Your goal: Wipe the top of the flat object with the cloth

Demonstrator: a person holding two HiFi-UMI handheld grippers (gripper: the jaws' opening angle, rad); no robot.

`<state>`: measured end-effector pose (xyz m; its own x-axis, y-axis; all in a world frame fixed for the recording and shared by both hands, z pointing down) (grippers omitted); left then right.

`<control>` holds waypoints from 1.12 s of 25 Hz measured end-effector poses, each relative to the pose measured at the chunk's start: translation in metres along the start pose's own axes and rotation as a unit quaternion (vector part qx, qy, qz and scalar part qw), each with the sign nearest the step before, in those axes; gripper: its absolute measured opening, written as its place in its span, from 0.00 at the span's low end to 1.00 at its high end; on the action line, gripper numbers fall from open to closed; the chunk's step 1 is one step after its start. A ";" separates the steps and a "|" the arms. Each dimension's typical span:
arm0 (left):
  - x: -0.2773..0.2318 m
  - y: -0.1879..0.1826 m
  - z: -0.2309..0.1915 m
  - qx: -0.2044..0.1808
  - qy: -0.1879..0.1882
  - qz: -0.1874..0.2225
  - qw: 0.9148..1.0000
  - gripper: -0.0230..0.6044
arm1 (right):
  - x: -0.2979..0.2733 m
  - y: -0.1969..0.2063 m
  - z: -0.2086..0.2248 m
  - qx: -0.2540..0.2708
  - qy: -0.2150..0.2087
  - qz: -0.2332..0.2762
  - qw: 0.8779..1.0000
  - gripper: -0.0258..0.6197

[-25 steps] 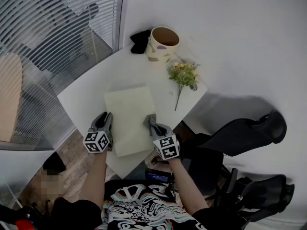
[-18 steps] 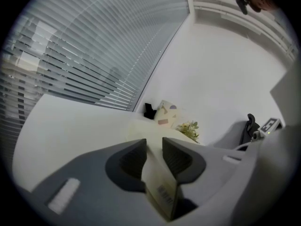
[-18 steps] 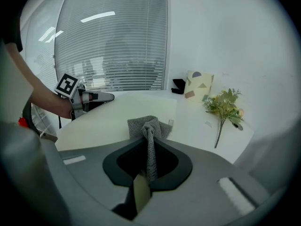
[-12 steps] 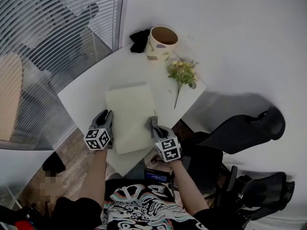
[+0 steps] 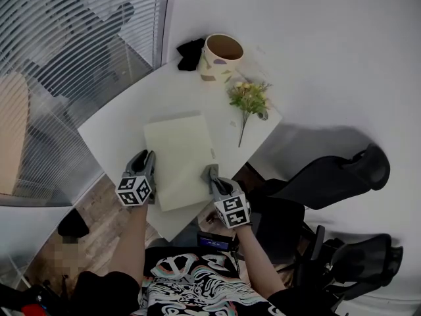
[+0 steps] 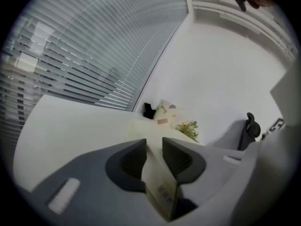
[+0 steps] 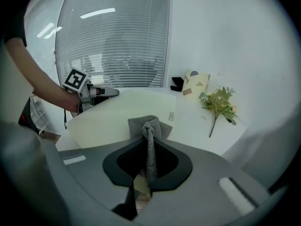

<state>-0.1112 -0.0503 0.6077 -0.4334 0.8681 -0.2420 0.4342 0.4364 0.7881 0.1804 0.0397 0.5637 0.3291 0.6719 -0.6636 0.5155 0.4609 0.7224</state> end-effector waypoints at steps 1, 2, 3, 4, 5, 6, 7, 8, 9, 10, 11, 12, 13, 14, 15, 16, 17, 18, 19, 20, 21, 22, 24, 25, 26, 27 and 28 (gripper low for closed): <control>0.000 0.000 0.000 0.000 0.000 0.000 1.000 0.30 | 0.002 0.001 0.000 -0.002 -0.001 0.000 1.000 0.07; 0.000 0.000 0.000 0.000 0.001 0.000 1.000 0.30 | 0.003 0.002 -0.001 -0.003 -0.003 -0.001 1.000 0.07; 0.000 0.000 0.001 0.000 0.001 0.000 1.000 0.30 | 0.005 0.003 -0.001 -0.005 -0.004 -0.002 1.000 0.07; 0.000 0.000 0.001 0.000 0.001 0.000 1.000 0.30 | 0.006 0.004 -0.001 -0.007 -0.005 -0.003 1.000 0.07; 0.000 0.000 0.001 0.000 0.001 0.000 1.000 0.30 | 0.007 0.006 -0.001 -0.010 -0.006 -0.004 1.000 0.07; 0.001 0.001 0.001 0.000 0.001 0.000 1.000 0.30 | 0.009 0.007 -0.002 -0.014 -0.006 -0.005 1.000 0.07; 0.001 0.001 0.001 0.000 0.001 0.000 1.000 0.30 | 0.010 0.008 -0.003 -0.016 -0.005 -0.005 1.000 0.07; 0.000 0.001 0.001 0.000 0.001 0.000 1.000 0.30 | 0.011 0.009 -0.004 -0.015 -0.005 -0.005 1.000 0.07; 0.000 0.000 0.001 0.000 0.002 -0.001 1.000 0.30 | 0.012 0.008 -0.004 -0.012 -0.005 -0.005 1.000 0.07; 0.000 0.000 0.001 0.000 0.002 -0.001 1.000 0.30 | 0.012 0.008 -0.005 -0.005 -0.005 -0.006 1.000 0.07; 0.000 0.000 0.001 0.000 0.003 0.000 1.000 0.30 | 0.012 0.007 -0.006 0.004 -0.005 -0.008 1.000 0.07; 0.000 0.000 0.001 0.000 0.002 0.000 1.000 0.30 | 0.011 0.007 -0.007 0.011 -0.005 -0.010 1.000 0.07; 0.000 0.000 0.001 0.000 0.002 0.001 1.000 0.30 | 0.011 0.007 -0.007 0.015 -0.005 -0.011 1.000 0.07; 0.000 0.000 0.001 -0.001 0.001 0.001 1.000 0.30 | 0.011 0.007 -0.007 0.017 -0.005 -0.012 1.000 0.07; 0.000 0.000 0.001 -0.001 0.001 0.002 1.000 0.30 | 0.011 0.007 -0.007 0.017 -0.005 -0.014 1.000 0.07; 0.000 0.000 0.001 -0.001 0.001 0.001 1.000 0.30 | 0.011 0.007 -0.008 0.017 -0.003 -0.014 1.000 0.07; 0.000 0.001 0.001 -0.001 0.002 0.001 1.000 0.30 | 0.011 0.008 -0.008 0.014 -0.002 -0.014 1.000 0.07; 0.000 0.001 0.001 -0.001 0.002 0.001 1.000 0.30 | 0.011 0.008 -0.008 0.010 -0.003 -0.014 1.000 0.07; 0.000 0.001 0.001 0.000 0.002 0.000 1.000 0.30 | 0.011 0.008 -0.009 0.005 -0.007 -0.015 1.000 0.07; 0.000 0.001 0.001 -0.001 0.002 0.000 1.000 0.30 | 0.011 0.007 -0.009 0.000 -0.012 -0.015 1.000 0.07; 0.000 0.001 0.001 -0.001 0.002 0.000 1.000 0.30 | 0.011 0.006 -0.010 -0.002 -0.017 -0.016 1.000 0.07; 0.000 0.000 0.001 -0.001 0.002 0.000 1.000 0.30 | 0.011 0.005 -0.011 -0.002 -0.022 -0.016 1.000 0.07; 0.000 0.000 0.001 0.000 0.002 0.000 1.000 0.30 | 0.010 0.004 -0.013 0.001 -0.028 -0.016 0.999 0.07; 0.001 0.000 0.001 0.001 0.003 0.000 1.000 0.30 | 0.010 0.004 -0.015 0.004 -0.030 -0.015 0.999 0.07; 0.001 0.000 0.001 0.001 0.003 0.000 1.000 0.30 | 0.010 0.003 -0.017 0.006 -0.032 -0.014 0.999 0.07; 0.001 0.000 0.001 0.001 0.003 0.001 1.000 0.30 | 0.010 0.002 -0.018 0.007 -0.033 -0.014 0.999 0.07; 0.001 0.000 0.001 0.000 0.003 0.001 1.000 0.30 | 0.009 0.002 -0.020 0.009 -0.035 -0.013 0.999 0.07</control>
<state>-0.1107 -0.0489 0.6069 -0.4367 0.8677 -0.2372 0.4352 0.4346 0.7885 0.1687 0.0581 0.5626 0.3695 0.6175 -0.6943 0.5379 0.4672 0.7017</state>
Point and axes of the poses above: the fingertips, and each gripper's own axes: x backward along the fingers, z to its right, y out of its underside, the point moved 7 cm from there along x, backward along the fingers, and after that the axes turned 9 degrees about x, right-handed, at the moved point
